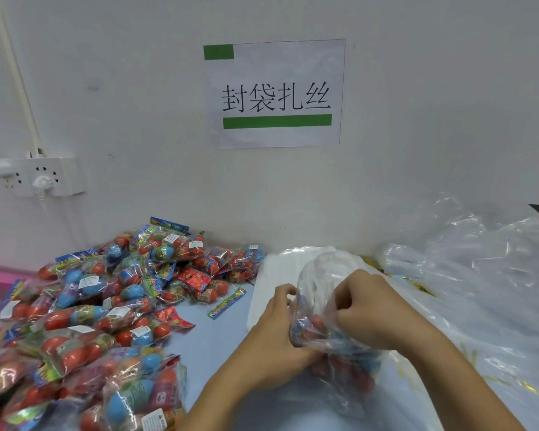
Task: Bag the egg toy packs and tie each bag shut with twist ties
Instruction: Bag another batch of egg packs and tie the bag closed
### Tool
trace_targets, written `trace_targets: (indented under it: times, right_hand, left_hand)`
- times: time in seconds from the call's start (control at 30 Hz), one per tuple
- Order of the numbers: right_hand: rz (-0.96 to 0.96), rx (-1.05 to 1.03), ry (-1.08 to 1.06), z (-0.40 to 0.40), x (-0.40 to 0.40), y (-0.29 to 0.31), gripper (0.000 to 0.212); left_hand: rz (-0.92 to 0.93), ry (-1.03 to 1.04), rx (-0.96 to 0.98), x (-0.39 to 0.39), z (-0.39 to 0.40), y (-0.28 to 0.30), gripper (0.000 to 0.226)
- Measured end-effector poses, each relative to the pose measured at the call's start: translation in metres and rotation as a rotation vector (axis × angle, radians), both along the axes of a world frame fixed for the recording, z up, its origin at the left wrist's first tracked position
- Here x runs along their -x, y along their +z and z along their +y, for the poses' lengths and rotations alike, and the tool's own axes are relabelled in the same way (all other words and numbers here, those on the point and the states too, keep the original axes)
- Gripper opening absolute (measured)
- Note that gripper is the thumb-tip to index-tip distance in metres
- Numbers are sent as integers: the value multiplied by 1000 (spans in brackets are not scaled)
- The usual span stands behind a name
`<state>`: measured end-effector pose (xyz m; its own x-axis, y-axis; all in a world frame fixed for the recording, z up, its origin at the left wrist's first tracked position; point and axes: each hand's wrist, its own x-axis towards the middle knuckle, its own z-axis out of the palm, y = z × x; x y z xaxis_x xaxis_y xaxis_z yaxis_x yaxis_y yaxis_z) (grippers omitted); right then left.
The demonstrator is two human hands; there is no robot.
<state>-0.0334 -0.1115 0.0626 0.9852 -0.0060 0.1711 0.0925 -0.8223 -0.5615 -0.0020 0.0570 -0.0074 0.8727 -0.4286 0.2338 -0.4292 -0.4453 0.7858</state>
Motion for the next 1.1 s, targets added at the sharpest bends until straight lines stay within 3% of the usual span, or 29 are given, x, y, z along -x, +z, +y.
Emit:
trace_targets:
  times: [0.2,0.33,0.43,0.57,0.8,0.9,1.1]
  right_hand:
    - [0,-99,-168,7,-7,-9,21]
    - [18,-160,-101,8,-6,-8,33]
    - [-31,-110,-46,4,-3,-3,25]
    - [-41,50,-35,-8,12,13,31]
    - [182,328,32,-20,28,22,30]
    - [190,334,66,-18,26,17,21]
    - [51,277,19,-15,18,13,25]
  left_hand:
    - [35,-58,86,1,-5,-1,79]
    - [13,1,132,2,-12,-4,84]
    - [7,57,139,0,-13,-4,80]
    - [-6,72,59,0,-10,-4,85]
    - [27,16,8,2,-4,0,74]
    - [44,-6,28,1,-3,1,78]
    - [30,-45,77,-1,-4,-1,94]
